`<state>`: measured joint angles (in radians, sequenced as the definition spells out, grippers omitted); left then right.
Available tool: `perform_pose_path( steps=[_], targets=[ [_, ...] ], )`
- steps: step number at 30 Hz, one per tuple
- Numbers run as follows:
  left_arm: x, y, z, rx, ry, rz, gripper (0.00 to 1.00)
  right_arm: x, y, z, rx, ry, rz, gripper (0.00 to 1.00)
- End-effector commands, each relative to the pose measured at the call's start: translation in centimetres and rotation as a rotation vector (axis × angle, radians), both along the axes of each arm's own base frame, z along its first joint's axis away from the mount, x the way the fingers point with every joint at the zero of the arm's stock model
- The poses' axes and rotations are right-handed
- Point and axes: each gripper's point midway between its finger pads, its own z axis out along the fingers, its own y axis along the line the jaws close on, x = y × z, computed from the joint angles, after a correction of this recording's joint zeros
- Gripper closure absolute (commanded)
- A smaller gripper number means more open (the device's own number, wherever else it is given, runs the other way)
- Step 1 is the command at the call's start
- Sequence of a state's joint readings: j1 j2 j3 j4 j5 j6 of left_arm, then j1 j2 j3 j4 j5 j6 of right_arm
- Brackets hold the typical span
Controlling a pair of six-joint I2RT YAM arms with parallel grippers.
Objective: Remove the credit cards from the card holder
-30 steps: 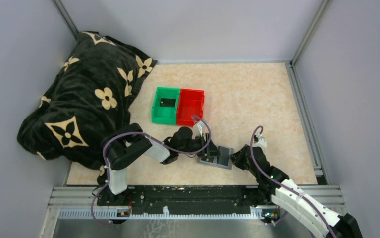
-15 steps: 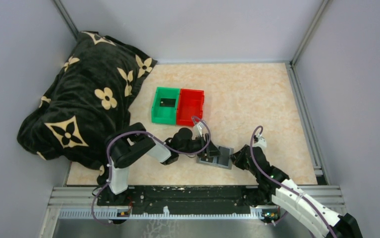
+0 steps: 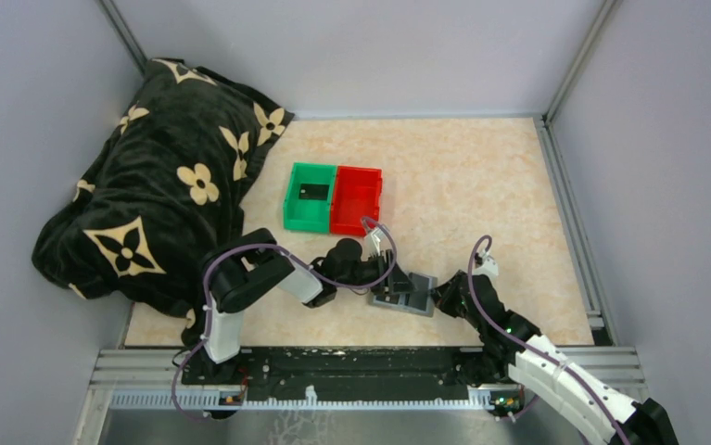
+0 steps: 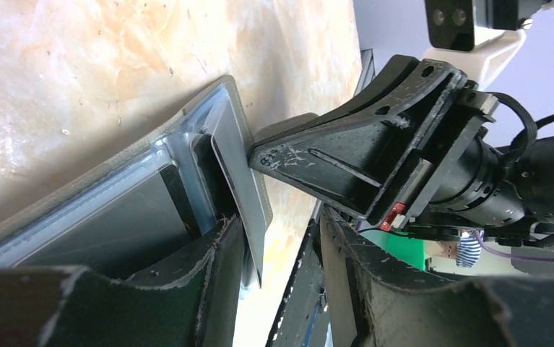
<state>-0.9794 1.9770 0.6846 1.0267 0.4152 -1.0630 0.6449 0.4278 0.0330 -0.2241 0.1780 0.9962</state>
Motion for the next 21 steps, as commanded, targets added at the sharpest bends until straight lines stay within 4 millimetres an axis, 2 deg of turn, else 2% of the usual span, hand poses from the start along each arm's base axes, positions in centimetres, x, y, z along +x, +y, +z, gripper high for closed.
perform_pose_path(
  steps=[1,11,18,21],
  targets=[
    [-0.63,-0.97,0.44,-0.005,-0.007,-0.045,0.51,-1.65,0.07,-1.93,-0.019,0.076,0.048,1.00],
    [-0.73,-1.77,-0.14,0.004,0.009,-0.062,0.52,-1.63,0.10,-1.91,-0.019,0.075,0.050,1.00],
    [-1.10,-1.71,-0.06,-0.010,0.034,-0.069,0.66,-1.65,0.10,-1.91,-0.015,0.078,0.045,1.00],
    [-0.93,-1.24,0.25,-0.012,0.029,-0.061,0.67,-1.63,0.04,-1.88,-0.012,0.082,0.036,1.00]
  ],
)
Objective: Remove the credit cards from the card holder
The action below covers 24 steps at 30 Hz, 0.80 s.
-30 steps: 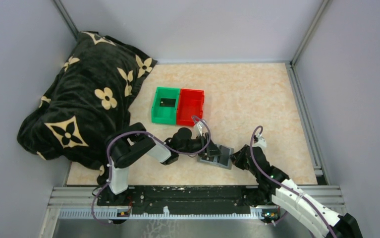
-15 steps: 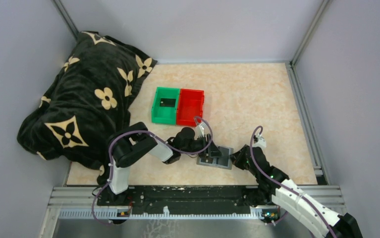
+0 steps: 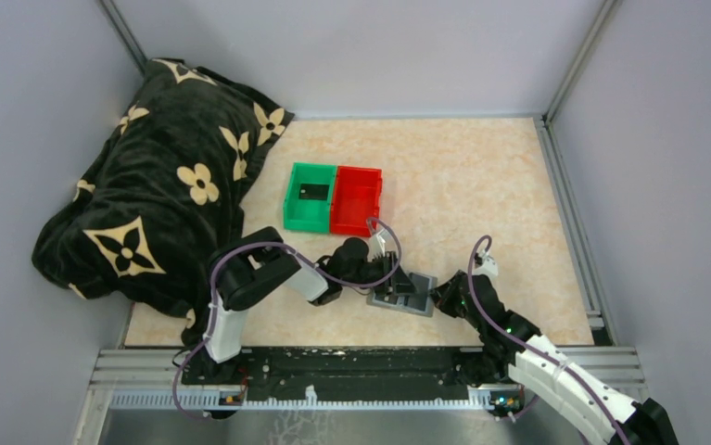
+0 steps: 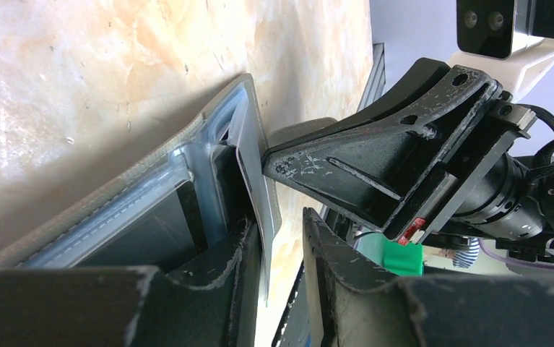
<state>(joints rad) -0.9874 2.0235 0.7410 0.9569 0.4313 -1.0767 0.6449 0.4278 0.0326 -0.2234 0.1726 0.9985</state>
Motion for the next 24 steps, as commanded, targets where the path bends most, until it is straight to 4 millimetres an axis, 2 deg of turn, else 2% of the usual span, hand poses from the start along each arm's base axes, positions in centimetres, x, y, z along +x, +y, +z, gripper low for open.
perform_pose_path(
  steps=[1,9,15,17,24],
  targets=[
    [-0.6,-0.1,1.8,-0.058,-0.021,-0.036,0.67,-1.6,-0.1,-1.9,-0.016,0.082,0.032,1.00],
    [0.6,2.5,1.8,-0.060,-0.014,0.015,0.65,-1.5,-0.1,-1.9,-0.009,0.082,0.019,1.00],
    [0.6,3.2,1.7,-0.060,-0.007,0.027,0.66,-1.5,-0.1,-1.9,-0.009,0.083,0.019,1.00],
    [0.6,3.4,1.6,-0.060,-0.001,0.030,0.70,-1.5,-0.2,-1.9,-0.011,0.083,0.017,1.00],
    [0.8,4.2,1.5,-0.056,-0.002,0.043,0.96,-1.5,-0.2,-2.0,-0.014,0.085,0.019,1.00]
  ],
)
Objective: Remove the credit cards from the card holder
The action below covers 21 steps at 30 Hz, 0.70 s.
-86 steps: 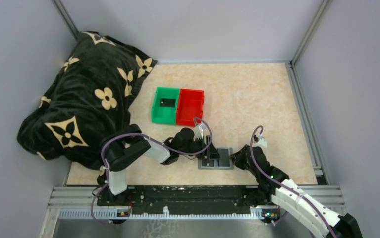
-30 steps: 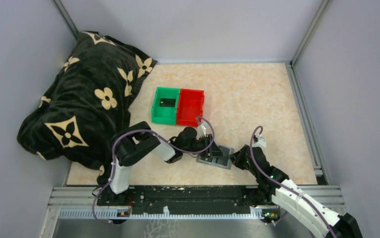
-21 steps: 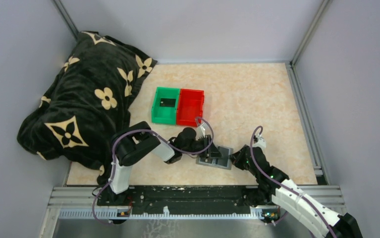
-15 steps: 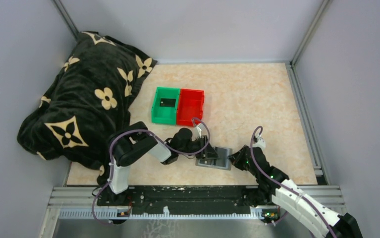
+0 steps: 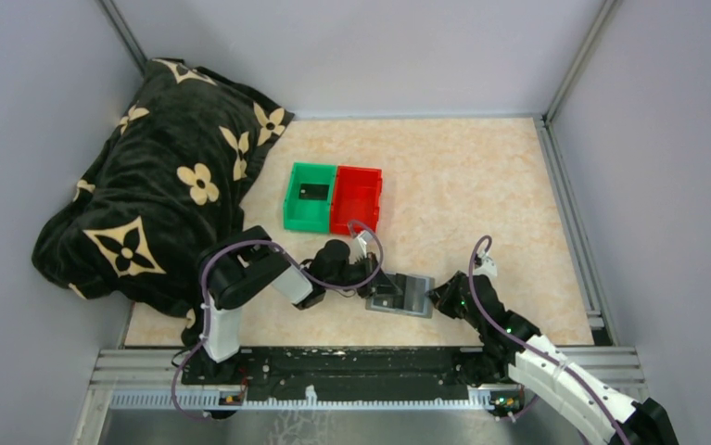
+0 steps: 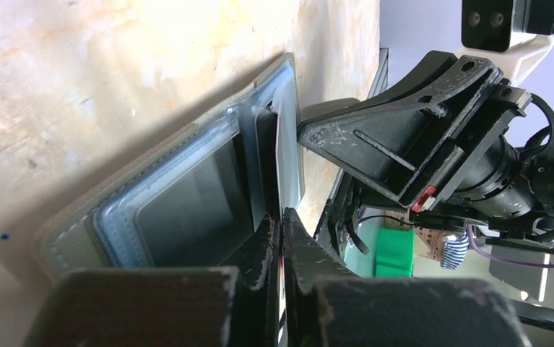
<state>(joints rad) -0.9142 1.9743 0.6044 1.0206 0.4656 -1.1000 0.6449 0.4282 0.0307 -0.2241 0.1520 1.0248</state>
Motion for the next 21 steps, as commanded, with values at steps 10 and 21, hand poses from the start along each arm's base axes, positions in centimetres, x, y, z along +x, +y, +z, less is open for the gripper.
perform_pose_path(
  steps=[10,21],
  targets=[
    [1.5,4.0,3.6,-0.048,-0.128,0.059,1.00,-1.3,-0.1,-1.7,-0.029,0.056,0.043,1.00],
    [0.6,5.0,10.9,-0.337,-0.273,0.014,1.00,-0.7,6.1,11.1,0.247,-0.442,0.383,0.97]
  ],
)
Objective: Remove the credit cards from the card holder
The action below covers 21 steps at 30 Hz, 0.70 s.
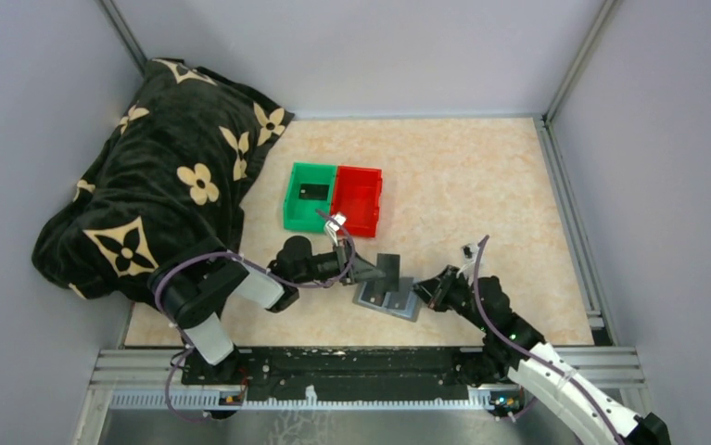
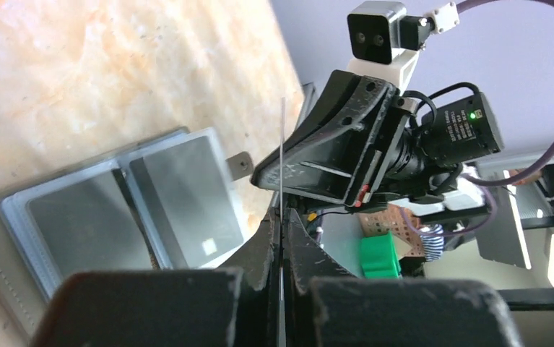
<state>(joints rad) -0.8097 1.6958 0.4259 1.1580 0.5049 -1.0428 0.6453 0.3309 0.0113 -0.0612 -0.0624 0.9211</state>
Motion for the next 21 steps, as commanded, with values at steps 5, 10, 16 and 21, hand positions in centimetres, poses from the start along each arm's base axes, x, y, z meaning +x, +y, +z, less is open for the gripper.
perform_pose_path(
  steps=[5,10,16,21],
  targets=[
    [-1.5,1.1,4.1,-0.303,-0.013,-0.094,1.00,-0.5,2.6,9.8,0.110,-0.363,0.197,0.73],
    [-1.8,0.9,4.3,-0.307,-0.032,-0.089,1.00,-0.2,3.2,9.8,0.090,-0.366,0.229,0.69],
    [-2.2,1.1,5.9,-0.337,-0.063,-0.103,1.00,0.2,3.5,8.8,0.057,-0.350,0.235,0.69],
    [-2.4,1.1,6.0,-0.339,-0.059,-0.114,1.00,0.3,3.5,8.8,0.054,-0.356,0.237,0.69]
  ],
)
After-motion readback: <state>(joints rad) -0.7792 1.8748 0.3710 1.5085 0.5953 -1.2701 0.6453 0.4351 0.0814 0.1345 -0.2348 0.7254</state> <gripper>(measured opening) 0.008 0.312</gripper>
